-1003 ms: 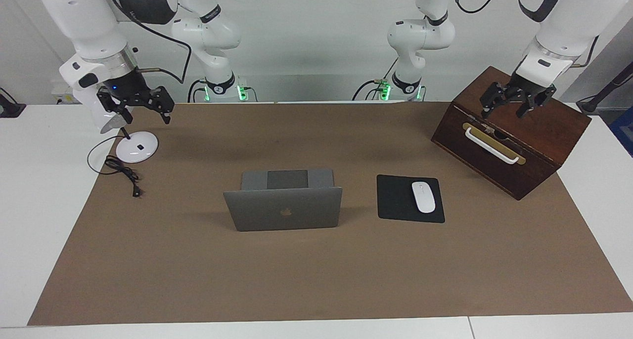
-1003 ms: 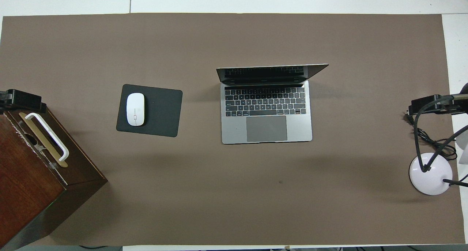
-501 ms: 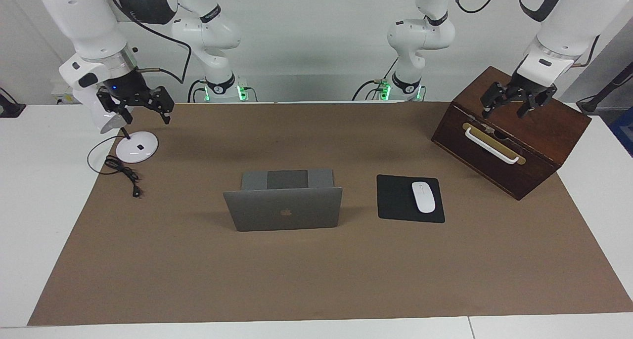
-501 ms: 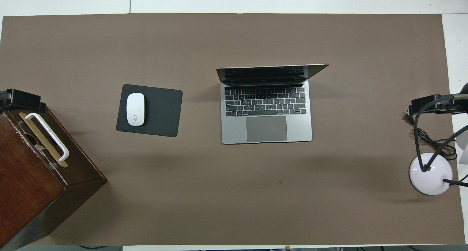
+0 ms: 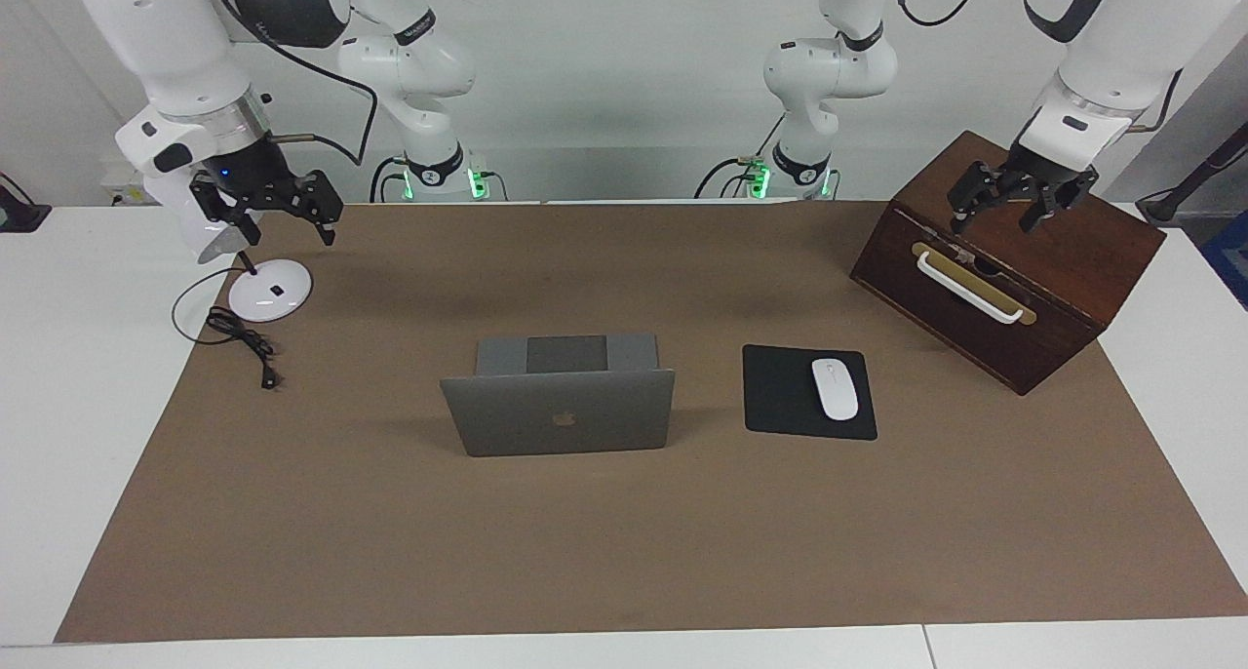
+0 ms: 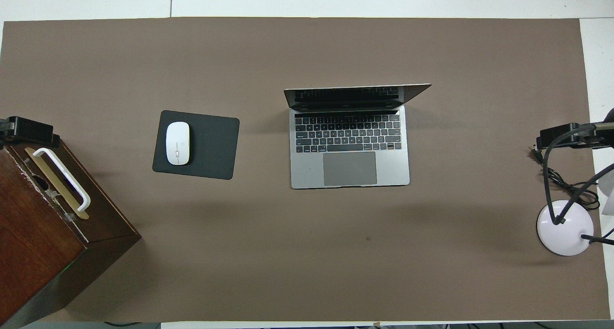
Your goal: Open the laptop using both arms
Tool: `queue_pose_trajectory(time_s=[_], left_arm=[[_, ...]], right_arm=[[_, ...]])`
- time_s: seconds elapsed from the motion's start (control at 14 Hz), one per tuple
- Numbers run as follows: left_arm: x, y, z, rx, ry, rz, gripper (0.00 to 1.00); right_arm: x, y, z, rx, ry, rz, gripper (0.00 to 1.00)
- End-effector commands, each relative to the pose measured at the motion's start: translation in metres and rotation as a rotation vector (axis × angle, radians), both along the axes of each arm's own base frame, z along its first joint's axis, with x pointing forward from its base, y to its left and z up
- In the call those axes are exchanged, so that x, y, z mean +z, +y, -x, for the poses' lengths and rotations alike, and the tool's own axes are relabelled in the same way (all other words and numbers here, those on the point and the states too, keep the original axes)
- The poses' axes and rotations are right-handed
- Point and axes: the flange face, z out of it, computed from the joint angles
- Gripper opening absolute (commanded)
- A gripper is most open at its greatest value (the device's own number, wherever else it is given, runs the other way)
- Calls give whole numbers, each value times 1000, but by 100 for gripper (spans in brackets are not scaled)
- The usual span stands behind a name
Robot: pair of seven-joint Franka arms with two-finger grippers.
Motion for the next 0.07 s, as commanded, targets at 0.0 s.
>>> queue_pose_trajectory(time_s=[0.0], left_arm=[[4,3,-4,15,5,5,100]], right_arm=[[0,1,5,-12,-21,-17,100]])
